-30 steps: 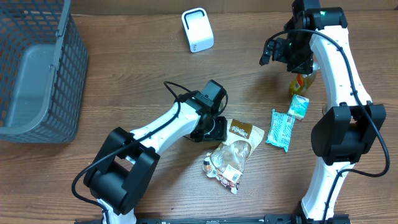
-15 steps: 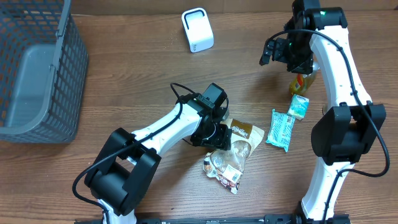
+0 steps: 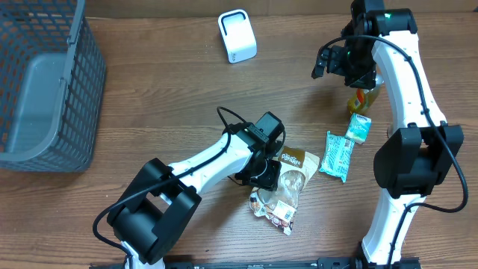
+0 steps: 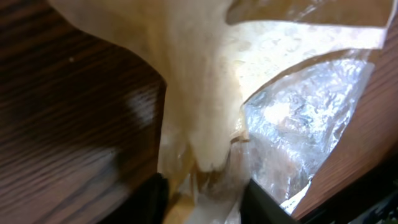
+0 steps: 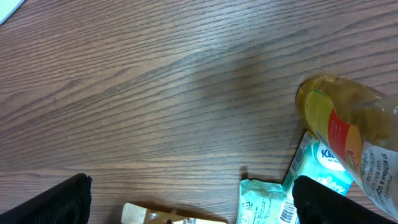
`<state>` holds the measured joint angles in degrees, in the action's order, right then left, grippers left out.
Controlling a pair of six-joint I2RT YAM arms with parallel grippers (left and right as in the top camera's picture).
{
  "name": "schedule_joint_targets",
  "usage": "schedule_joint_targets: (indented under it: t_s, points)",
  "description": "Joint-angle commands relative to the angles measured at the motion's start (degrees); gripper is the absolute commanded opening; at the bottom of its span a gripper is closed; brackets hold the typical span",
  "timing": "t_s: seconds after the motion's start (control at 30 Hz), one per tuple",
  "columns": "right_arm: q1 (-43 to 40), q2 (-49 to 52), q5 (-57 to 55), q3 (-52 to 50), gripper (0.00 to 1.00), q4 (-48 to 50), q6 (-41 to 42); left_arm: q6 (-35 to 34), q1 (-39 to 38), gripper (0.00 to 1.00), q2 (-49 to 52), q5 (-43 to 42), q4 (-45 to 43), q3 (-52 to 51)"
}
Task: Scan the item barcode
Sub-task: 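Lower the PanTree bag onto the table and open the left gripper, then withdraw the left gripper up and left away from the bag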
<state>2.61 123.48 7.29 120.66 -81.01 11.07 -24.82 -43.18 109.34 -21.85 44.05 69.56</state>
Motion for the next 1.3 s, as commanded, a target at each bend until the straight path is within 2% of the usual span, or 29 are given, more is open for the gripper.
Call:
schedule_joint_targets:
  t_s: [0.0, 0.17, 0.27, 0.37, 0.47, 0.6, 0.77, 0.83, 0.93, 1.27]
  points:
    - [-0.1, -1.0, 0.3, 1.4, 1.00, 0.2, -0.3, -2.3, -0.3, 0.32, 0.1, 2.6, -0.6, -0.6]
    - [-0.1, -1.0, 0.3, 1.4, 1.00, 0.2, -0.3, -4.3, 0.6, 0.20, 0.0, 2.8, -2.1, -0.6]
    - [-0.1, -1.0, 0.3, 1.4, 1.00, 0.2, -0.3, -6.2, 1.6, 0.19, 0.0, 2.8, -3.4, -0.6]
    - [-0.1, -1.0, 0.3, 1.4, 1.00, 0.2, -0.3, -11.0, 3.0, 0.20, 0.0, 2.8, -6.0, -0.6]
    - [-0.1, -1.0, 0.3, 1.4, 1.00, 0.2, -0.3, -15.4, 4.1, 0.25, 0.0, 2.7, -10.2, -0.6]
    - [-0.1, -1.0, 0.3, 1.4, 1.00, 0.2, -0.3, -16.2, 4.3, 0.33, 0.0, -0.3, -17.1, -0.6]
    - [-0.1, -1.0, 0.3, 1.4, 1.00, 0.2, -0.3, -16.6, 3.1, 0.34, 0.0, -0.5, -22.5, -0.6]
    - [-0.1, -1.0, 0.3, 1.4, 1.00, 0.2, -0.3, -16.5, 2.7, 0.35, 0.0, -0.2, -22.9, -0.6]
    - [-0.1, -1.0, 0.3, 1.4, 1.00, 0.2, -0.3, -13.1, 3.0, 0.46, 0.0, 0.0, -22.7, -0.5]
    - [-0.1, -1.0, 0.3, 1.4, 1.00, 0.2, -0.3, -9.4, 9.9, 0.52, -8.2, -1.3, -17.3, -0.3]
